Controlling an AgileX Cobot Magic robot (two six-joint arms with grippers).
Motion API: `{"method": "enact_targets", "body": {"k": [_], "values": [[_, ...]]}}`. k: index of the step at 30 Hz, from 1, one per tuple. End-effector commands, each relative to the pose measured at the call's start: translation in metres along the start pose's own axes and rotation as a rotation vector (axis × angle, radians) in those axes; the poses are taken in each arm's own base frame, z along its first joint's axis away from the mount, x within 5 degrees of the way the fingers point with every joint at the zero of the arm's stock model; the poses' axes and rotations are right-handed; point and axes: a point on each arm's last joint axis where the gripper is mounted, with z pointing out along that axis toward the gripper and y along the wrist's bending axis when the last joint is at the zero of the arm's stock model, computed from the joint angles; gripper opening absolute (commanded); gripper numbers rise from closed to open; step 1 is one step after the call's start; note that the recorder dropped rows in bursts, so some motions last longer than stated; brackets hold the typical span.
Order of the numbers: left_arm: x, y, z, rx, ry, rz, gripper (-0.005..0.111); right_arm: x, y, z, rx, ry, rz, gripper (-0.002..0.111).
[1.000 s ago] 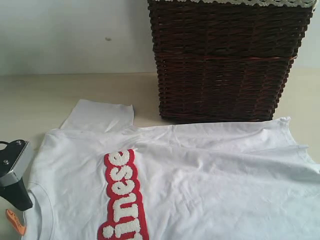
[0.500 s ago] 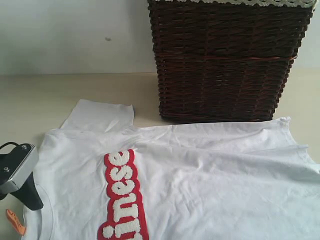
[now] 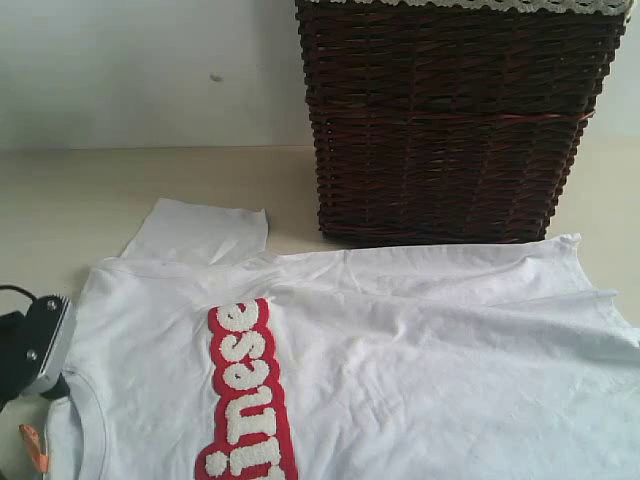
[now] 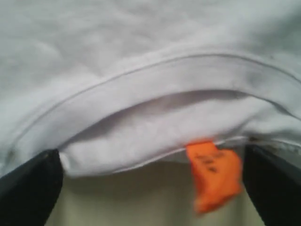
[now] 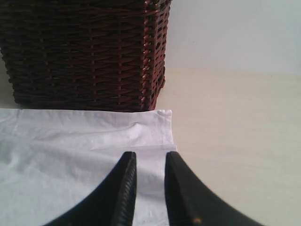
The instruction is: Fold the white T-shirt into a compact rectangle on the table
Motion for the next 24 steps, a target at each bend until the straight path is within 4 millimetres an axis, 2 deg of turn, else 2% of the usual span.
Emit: {"method": "enact_targets", "body": {"k": [1,9,15,19,24], "values": [[0.006,-0.018,0.009,0.137,0.041,0.055,0.105,0.001,0.000,0.000,0.000,-0.009,-0.004,0.023],[0.006,-0.011,0.002,0.110,0.068,0.061,0.105,0.001,0.000,0.000,0.000,-0.009,-0.002,0.023],[-0.010,0.003,-0.028,0.116,0.020,-0.015,0.105,0.001,0.000,0.000,0.000,-0.009,-0.002,0.023],[-0.027,-0.014,-0.047,0.367,-0.117,-0.059,0.105,0.001,0.000,0.000,0.000,-0.009,-0.002,0.023],[-0.027,-0.026,-0.037,0.384,-0.175,-0.034,0.105,0.001,0.000,0.000,0.000,-0.009,-0.002,0.023]]}}
